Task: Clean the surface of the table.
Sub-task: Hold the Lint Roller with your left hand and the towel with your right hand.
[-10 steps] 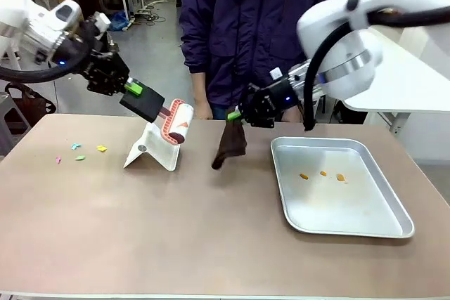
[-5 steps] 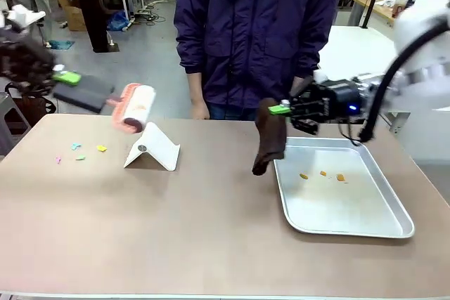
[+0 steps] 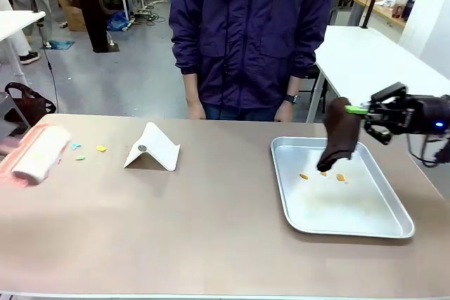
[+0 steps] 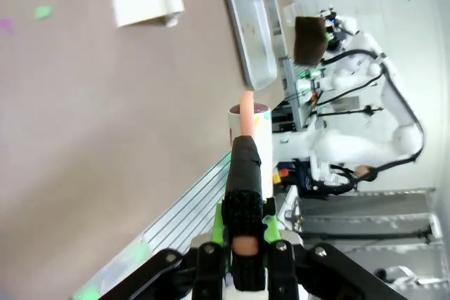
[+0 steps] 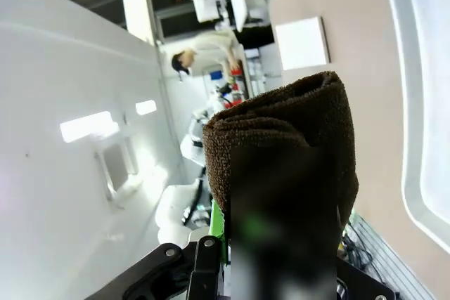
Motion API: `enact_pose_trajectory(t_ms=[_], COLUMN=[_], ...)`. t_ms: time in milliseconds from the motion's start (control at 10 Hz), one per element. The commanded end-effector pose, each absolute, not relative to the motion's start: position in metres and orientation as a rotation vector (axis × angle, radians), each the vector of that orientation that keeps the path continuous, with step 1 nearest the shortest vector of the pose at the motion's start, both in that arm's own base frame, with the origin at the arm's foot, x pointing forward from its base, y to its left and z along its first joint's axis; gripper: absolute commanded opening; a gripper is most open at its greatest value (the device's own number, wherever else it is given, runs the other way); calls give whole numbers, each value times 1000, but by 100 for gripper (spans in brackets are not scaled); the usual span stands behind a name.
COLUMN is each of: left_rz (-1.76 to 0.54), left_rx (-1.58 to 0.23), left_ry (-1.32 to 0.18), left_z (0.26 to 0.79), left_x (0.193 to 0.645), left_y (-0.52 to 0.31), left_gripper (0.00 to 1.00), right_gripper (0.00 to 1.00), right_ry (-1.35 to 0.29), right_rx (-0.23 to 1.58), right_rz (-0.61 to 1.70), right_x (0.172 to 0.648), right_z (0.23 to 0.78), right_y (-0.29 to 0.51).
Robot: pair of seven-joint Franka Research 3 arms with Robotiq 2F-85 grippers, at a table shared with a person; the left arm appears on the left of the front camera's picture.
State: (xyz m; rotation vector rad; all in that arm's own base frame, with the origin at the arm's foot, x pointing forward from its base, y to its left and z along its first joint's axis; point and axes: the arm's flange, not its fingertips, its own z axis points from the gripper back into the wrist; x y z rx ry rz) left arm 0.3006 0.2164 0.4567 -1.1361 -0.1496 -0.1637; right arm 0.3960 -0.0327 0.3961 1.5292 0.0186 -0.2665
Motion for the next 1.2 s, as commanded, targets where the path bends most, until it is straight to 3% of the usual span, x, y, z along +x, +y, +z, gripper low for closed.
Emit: enact_pose_trajectory(t_ms=[0, 400, 500, 1100], left_rz=[-172, -41, -87, -87], left_rx=[-1200, -1316, -1248, -1248], left_ry=[-204, -366, -261, -261], left_z=[447, 418, 420, 420], left_x=[292, 288, 275, 275], left_y=[255, 274, 273, 273], left_gripper=[0, 0, 0, 0], right_gripper=[0, 0, 0, 0], right_ry=[-11, -119, -73, -73], right_rx=[1579, 1544, 1569, 1569], right_rz=[-351, -294, -393, -393], right_x=[384, 367, 371, 371], right_z=[394, 368, 376, 376], right_y=[-69, -103, -110, -110])
